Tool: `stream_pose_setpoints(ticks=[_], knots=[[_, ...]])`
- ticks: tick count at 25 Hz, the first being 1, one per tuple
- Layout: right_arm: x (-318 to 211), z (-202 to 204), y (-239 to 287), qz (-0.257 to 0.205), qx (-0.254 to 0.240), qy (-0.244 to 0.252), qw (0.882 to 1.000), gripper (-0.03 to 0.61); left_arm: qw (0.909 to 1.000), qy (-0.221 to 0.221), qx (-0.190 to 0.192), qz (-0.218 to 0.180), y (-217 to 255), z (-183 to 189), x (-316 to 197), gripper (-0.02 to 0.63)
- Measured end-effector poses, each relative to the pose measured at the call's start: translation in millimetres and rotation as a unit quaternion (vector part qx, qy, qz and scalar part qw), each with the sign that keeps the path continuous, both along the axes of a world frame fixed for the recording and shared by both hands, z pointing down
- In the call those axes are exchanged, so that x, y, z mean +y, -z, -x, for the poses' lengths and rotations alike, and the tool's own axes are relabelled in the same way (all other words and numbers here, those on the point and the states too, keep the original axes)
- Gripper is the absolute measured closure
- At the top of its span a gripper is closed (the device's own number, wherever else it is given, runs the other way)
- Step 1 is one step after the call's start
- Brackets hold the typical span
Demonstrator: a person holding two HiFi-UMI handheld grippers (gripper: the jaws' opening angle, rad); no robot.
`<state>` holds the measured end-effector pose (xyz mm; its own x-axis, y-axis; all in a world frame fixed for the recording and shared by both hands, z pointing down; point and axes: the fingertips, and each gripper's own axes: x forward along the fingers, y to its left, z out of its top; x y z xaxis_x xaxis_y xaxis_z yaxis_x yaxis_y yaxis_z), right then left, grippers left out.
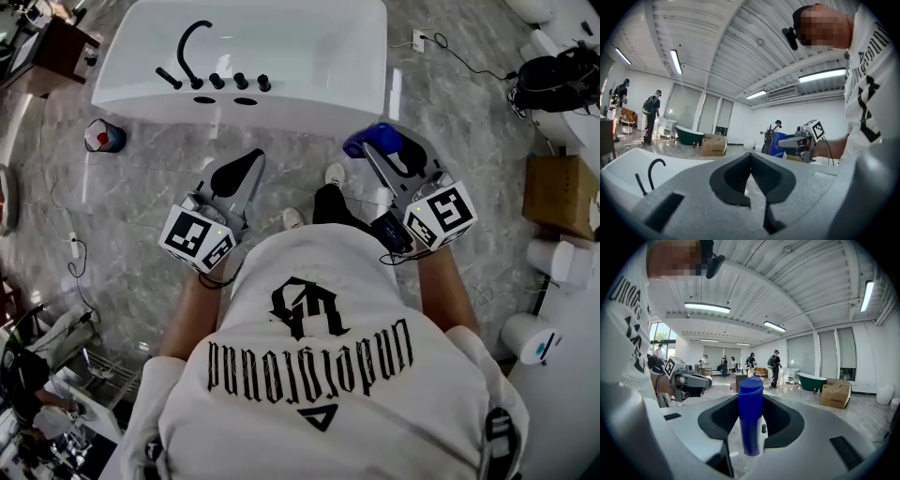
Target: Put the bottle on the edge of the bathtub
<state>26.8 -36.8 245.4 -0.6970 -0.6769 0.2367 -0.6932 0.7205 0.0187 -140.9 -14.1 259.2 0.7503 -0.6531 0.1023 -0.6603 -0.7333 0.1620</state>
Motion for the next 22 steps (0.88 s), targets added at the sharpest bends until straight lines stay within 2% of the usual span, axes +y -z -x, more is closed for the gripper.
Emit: stream_pose_setpoints(ticks=[8,15,22], knots=[[-25,14,-8,-0.007,-0.006,0.017,1.0,0.422,0.9997,0.014,-0.016,-0.011,0,9,-16,0.598],[-53,22,-18,-0.007,0.003,0.034,0.999,0.422,0.9995,0.029,-0.015,-0.003,-8,14,-39,0.598],[-80,19,-30,0.012,0.008,0.053,0.998,0.422,0.9994,0.031,-0.015,0.001,-10,-2,-70,0.598]])
